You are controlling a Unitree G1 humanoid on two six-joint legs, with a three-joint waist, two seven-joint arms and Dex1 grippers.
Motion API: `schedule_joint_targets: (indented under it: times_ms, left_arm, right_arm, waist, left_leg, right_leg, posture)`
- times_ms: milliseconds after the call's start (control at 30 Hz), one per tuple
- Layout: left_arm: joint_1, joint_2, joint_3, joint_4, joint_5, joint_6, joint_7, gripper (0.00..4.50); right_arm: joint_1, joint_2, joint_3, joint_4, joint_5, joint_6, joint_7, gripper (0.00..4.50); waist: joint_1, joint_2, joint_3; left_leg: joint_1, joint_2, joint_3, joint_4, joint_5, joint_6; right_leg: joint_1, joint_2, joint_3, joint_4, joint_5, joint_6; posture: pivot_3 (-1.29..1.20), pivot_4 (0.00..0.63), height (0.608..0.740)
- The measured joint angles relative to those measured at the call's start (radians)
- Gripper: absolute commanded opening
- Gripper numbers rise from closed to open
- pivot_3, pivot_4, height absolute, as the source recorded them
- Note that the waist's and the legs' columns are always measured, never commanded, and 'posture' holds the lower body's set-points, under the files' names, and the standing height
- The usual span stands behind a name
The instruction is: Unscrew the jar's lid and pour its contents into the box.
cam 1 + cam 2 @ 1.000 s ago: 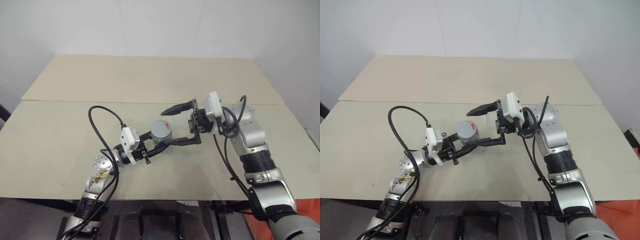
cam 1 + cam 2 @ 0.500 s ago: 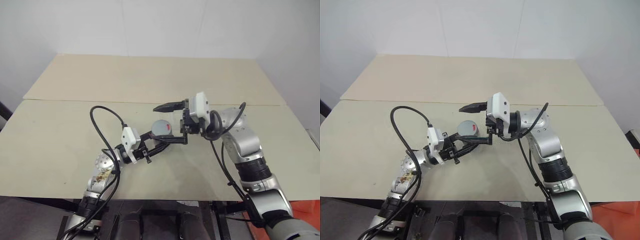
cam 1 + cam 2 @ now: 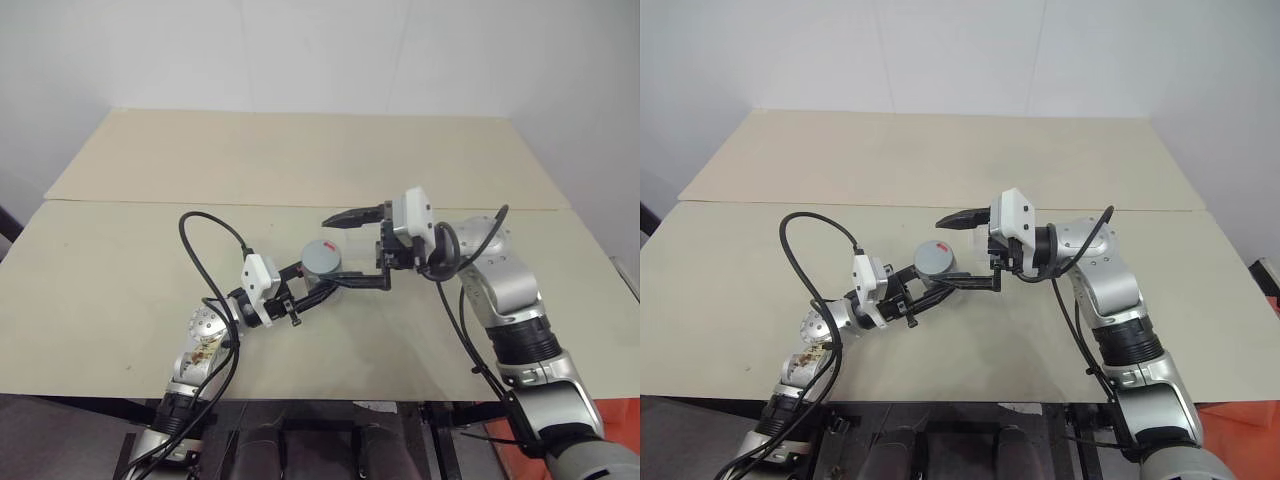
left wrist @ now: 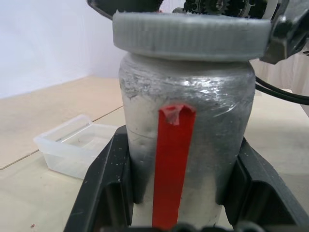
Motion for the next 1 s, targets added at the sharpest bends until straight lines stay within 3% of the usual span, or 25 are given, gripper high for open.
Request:
schedule_joint_targets:
  times_ms: [467,700,867,1000]
  left_arm:
    - [-0.001,-0.007,0.004,0.008,0.002,-0.019,-0.012,1.93]
    - [-0.003,-0.011,0.000,0.022,0.003,-0.030,-0.015,1.93]
    - [-0.004,-0.012,-0.001,0.024,0.004,-0.038,-0.013,1.93]
    - [-0.005,-0.016,-0.005,0.024,0.012,-0.038,-0.010,1.93]
  right_arm:
    - [0.011,-0.065,-0.045,0.034,0.003,-0.010,0.017,4.48]
    - [0.069,-0.117,-0.058,-0.085,0.038,0.017,0.051,4.48]
    - [0.085,-0.100,-0.055,-0.197,0.043,0.075,-0.004,4.48]
    - [0.085,-0.023,-0.020,-0.243,0.037,0.113,-0.094,4.48]
  waist:
    - [0.001,0.000,0.000]
    - [0.007,0.000,0.000]
    - [0.006,0.000,0.000]
    - [0.006,0.000,0.000]
  left_leg:
    - [0.000,0.000,0.000,0.000,0.000,0.000]
    - [0.000,0.000,0.000,0.000,0.000,0.000]
    - [0.000,0.000,0.000,0.000,0.000,0.000]
    - [0.000,0.000,0.000,0.000,0.000,0.000]
  right_leg:
    - [0.000,0.000,0.000,0.000,0.000,0.000]
    - [0.000,0.000,0.000,0.000,0.000,0.000]
    - [0.000,0.000,0.000,0.000,0.000,0.000]
    - [0.000,0.000,0.000,0.000,0.000,0.000]
  posture:
    - [0.00,0.150,0.740]
    - [0.00,0.150,0.740]
    - [0.00,0.150,0.740]
    - [0.00,0.150,0.740]
